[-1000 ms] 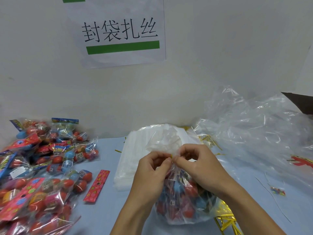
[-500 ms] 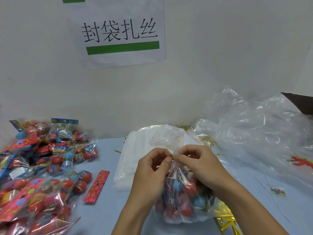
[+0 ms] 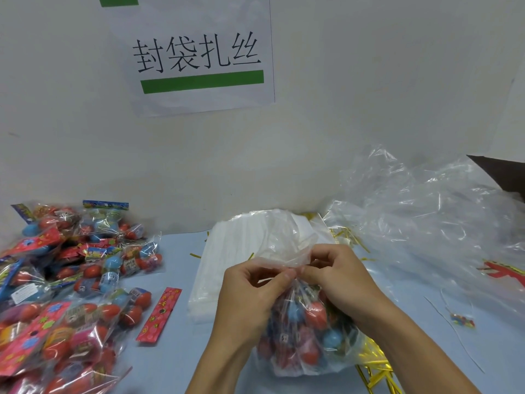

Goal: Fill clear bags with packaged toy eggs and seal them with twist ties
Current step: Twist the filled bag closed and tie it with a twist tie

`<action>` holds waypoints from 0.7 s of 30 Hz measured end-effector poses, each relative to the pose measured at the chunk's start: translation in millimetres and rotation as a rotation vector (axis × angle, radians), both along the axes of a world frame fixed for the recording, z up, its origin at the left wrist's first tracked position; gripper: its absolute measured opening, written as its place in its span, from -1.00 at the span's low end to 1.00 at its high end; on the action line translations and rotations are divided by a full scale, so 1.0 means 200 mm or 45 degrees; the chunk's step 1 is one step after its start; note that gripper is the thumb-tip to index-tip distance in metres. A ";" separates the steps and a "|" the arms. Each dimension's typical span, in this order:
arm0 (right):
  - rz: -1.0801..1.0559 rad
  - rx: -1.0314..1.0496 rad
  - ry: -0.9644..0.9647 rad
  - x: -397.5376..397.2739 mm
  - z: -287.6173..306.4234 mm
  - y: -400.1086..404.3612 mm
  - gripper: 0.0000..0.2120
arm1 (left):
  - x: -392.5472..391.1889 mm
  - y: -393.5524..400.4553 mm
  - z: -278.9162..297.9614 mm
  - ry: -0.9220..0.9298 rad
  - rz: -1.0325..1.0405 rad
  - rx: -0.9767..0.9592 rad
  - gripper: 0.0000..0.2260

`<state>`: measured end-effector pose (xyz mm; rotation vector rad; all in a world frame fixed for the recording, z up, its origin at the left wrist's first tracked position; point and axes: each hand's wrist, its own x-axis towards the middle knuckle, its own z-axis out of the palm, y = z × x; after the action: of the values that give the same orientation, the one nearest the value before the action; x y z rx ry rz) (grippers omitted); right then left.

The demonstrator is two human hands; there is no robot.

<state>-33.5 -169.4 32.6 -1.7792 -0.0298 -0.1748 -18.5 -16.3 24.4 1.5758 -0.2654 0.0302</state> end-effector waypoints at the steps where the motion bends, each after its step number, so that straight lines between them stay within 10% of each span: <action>1: 0.000 -0.001 0.002 0.00 0.00 0.00 -0.78 | 0.00 0.00 0.00 0.030 -0.010 -0.006 -0.92; 13: 0.065 -0.101 -0.112 0.00 0.00 0.00 -0.67 | -0.03 0.01 0.04 0.123 -0.005 0.101 -0.60; 21: 0.047 0.022 -0.054 0.01 -0.02 0.00 -0.80 | -0.04 -0.01 0.02 -0.042 0.126 0.294 -0.91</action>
<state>-31.7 -169.1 28.2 -1.7565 -0.0918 -0.1858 -26.3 -18.8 28.8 1.8185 -0.2222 0.1061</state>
